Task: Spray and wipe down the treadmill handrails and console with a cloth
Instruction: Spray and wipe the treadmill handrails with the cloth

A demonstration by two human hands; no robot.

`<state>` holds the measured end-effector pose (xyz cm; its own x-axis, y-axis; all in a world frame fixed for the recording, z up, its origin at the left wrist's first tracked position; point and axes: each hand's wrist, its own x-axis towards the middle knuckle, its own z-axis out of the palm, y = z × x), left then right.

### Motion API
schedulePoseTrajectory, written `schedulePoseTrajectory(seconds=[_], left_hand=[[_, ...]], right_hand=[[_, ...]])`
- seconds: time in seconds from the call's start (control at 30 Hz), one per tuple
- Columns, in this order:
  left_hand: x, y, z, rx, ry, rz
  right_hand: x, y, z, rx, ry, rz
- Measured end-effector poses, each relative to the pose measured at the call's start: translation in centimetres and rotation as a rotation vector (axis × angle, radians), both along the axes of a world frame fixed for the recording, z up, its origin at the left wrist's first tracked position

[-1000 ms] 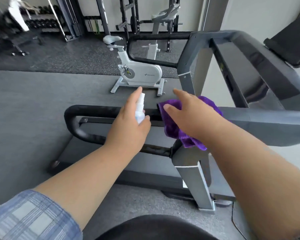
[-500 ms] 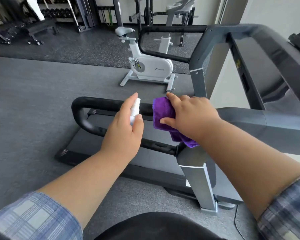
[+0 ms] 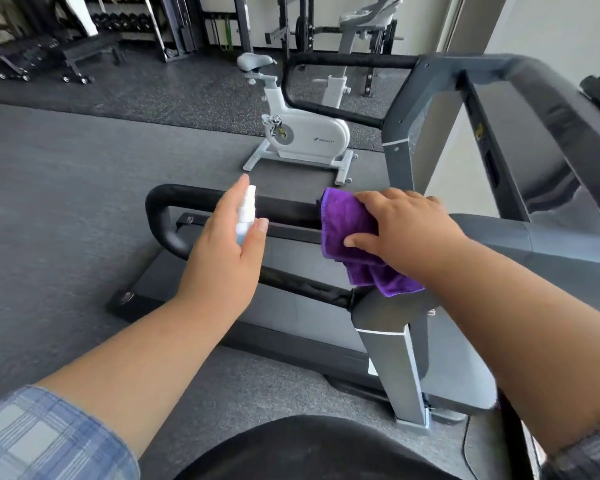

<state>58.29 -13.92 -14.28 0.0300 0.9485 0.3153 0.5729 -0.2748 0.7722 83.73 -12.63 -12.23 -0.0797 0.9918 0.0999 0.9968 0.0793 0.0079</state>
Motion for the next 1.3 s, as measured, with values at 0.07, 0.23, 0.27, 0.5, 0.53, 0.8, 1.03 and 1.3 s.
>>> schedulePoseTrajectory(seconds=[0.07,0.23,0.27,0.5,0.53,0.8,1.03,1.3], left_hand=[[-1.2,-0.2,-0.1,0.007,0.019,0.02],[-3.1,-0.2,-0.8,-0.008,0.043,0.041],[-3.3,-0.2,-0.9,-0.008,0.049,0.039],[-2.7,0.1,-1.3,0.008,0.097,-0.008],[-2.6,0.3,-1.3,0.015,0.1,-0.01],[-4.1,0.6,-1.6,-0.037,0.095,0.026],[-4.2,0.6,-2.5,-0.036,0.104,0.061],[-5.6,0.8,-2.4,0.008,0.016,0.093]], right_hand=[[-0.3,0.2,0.2,0.012,-0.073,-0.006],[-4.2,2.4,0.1,0.011,-0.143,0.099],[-5.0,3.0,0.1,0.02,-0.145,0.116],[-11.5,5.7,-1.0,0.088,-0.138,0.155],[-11.4,5.5,-1.1,0.1,-0.121,0.157],[-3.5,2.4,0.0,0.045,0.035,-0.01],[-7.9,4.1,-1.1,0.173,-0.172,0.096],[-15.0,7.8,-1.0,0.118,-0.108,0.216]])
